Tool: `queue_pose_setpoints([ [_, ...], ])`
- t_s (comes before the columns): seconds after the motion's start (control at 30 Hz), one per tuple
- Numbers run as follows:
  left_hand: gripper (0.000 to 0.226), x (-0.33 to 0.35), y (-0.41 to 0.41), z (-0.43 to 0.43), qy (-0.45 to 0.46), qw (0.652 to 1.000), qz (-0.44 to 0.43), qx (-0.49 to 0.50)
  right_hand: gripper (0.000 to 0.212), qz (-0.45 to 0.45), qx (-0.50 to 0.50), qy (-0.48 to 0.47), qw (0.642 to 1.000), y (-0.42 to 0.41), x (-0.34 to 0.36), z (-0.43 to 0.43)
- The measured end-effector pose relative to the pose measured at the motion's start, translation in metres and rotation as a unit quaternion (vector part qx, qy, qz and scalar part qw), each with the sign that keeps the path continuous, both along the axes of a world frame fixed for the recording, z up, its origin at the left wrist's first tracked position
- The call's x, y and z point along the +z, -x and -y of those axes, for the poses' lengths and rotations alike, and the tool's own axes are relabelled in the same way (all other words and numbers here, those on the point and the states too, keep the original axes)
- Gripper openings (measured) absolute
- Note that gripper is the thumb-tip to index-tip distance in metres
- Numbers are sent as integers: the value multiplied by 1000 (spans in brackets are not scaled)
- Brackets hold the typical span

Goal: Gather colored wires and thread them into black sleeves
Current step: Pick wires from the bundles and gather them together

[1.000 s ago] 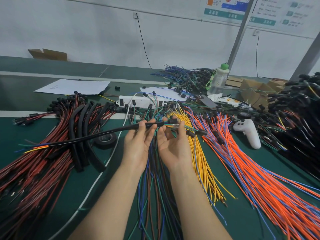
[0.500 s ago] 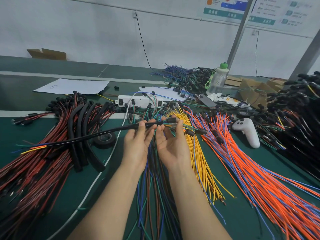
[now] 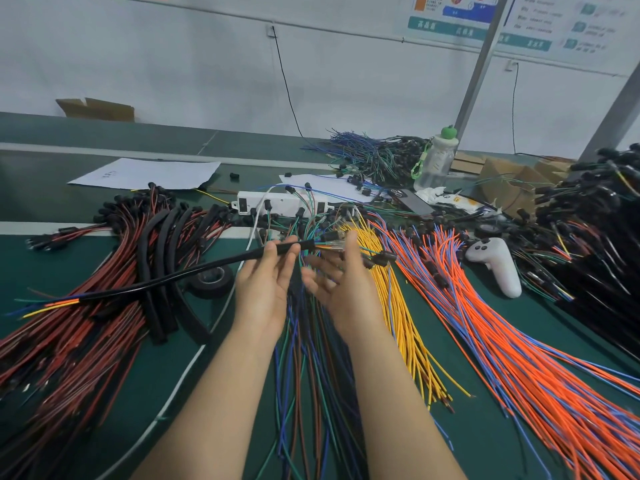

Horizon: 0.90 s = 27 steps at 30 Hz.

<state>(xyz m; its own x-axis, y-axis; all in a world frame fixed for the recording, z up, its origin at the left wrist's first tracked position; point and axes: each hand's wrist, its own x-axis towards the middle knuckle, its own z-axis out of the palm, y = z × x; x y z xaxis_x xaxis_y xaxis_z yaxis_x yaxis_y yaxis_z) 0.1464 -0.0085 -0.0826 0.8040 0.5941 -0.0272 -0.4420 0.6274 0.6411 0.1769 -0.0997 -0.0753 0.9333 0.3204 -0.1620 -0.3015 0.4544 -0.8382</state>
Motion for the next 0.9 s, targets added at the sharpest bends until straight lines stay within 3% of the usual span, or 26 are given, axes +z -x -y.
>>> queue_pose_setpoints([
  [0.07,19,1,0,-5,-12,1000,1,23,43,101,-5,206,973,2,1,4],
  [0.13,18,1,0,-9,-23,999,-1,42,42,207,-74,356,908,0,0,10],
  [0.17,18,0,0,-11,-29,998,-5,50,41,255,-135,394,873,-1,-1,11],
  [0.23,18,-1,-1,-12,-50,996,-19,70,26,327,-250,379,829,-1,0,13],
  [0.3,20,-3,-2,-11,-85,992,-40,88,6,369,-277,373,805,-1,0,11],
  [0.33,20,-4,-3,-10,-99,990,-47,94,14,388,-260,393,792,-2,-2,10],
  [0.43,21,-5,-4,-7,-116,986,-60,103,23,390,-170,407,808,-5,-8,7],
  [0.63,22,-3,-3,-6,-131,983,-68,106,14,330,-141,335,871,-10,-8,12],
  [0.9,20,-4,-1,-6,-131,982,-90,101,13,338,-154,321,871,-8,-9,11],
])
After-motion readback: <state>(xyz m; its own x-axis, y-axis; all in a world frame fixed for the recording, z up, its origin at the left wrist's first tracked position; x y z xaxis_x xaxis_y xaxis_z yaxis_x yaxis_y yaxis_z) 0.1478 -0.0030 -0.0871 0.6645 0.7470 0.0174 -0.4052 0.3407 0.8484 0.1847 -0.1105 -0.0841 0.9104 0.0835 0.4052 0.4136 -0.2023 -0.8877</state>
